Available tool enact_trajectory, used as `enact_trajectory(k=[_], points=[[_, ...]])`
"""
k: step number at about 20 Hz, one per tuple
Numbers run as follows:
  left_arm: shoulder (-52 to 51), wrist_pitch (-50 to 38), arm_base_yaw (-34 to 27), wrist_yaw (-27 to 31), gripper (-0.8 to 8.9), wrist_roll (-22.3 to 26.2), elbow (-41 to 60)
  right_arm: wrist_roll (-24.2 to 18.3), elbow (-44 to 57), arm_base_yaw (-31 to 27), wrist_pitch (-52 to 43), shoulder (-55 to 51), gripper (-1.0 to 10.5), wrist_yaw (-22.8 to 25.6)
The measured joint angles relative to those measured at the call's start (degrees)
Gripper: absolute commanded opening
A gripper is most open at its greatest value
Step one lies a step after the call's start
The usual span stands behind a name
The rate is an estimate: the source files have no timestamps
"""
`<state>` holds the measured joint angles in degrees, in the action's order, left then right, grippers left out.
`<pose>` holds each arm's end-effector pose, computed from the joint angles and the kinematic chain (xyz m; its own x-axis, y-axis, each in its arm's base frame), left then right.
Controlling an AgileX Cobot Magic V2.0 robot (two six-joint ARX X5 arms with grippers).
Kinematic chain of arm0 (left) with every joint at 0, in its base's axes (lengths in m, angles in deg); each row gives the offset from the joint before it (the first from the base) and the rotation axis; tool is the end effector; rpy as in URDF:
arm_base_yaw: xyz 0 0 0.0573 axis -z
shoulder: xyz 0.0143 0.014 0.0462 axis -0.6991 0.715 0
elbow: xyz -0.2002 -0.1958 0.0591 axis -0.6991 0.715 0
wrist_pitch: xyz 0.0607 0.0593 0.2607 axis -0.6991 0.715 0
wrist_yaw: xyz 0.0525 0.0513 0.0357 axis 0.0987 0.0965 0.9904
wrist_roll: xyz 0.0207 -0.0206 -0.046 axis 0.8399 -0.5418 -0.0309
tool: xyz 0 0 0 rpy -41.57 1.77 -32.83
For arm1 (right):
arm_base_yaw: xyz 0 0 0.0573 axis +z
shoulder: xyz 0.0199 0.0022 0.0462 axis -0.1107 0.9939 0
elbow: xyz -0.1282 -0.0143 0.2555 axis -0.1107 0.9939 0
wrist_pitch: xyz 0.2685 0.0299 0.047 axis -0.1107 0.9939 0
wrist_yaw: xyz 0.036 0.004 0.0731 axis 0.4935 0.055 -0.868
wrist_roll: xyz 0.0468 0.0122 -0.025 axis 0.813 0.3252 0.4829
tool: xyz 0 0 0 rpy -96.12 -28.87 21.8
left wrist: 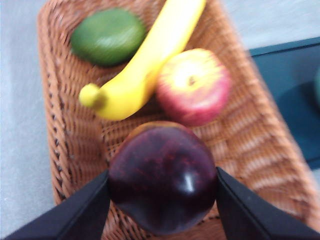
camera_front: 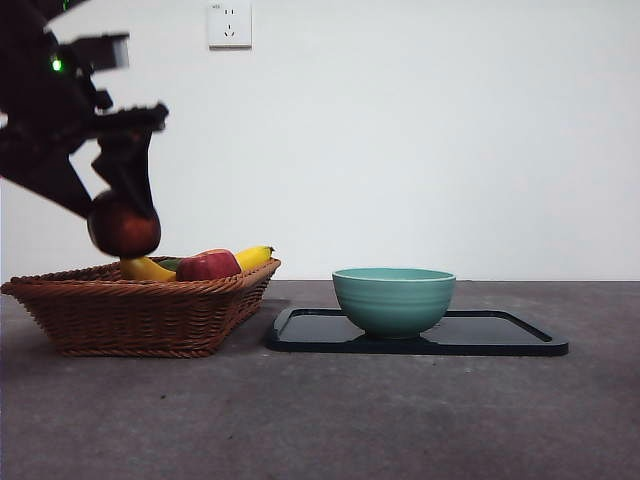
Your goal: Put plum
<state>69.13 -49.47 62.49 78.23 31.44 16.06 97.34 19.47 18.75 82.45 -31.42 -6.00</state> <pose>0.2977 -0.0969 0.2560 0.6937 -0.2058 -0.6902 0.2695 0.9629 -0.0162 0.0900 0.0531 0.2936 0.5054 0.6053 -0.6150 -0.5309 0.7799 0.3313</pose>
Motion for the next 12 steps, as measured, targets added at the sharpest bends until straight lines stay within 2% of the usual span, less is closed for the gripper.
enact_trajectory(k=[6, 12], points=[[7.9, -4.6, -0.4, -2.6, 2.47, 0.1, 0.0, 0.0, 0.0, 0.0, 0.0, 0.0, 2.7, 0.2], [11.6, -6.3, -0.4, -2.8, 2.55, 0.1, 0.1, 0.0, 0.0, 0.0, 0.0, 0.0, 2.7, 0.2]])
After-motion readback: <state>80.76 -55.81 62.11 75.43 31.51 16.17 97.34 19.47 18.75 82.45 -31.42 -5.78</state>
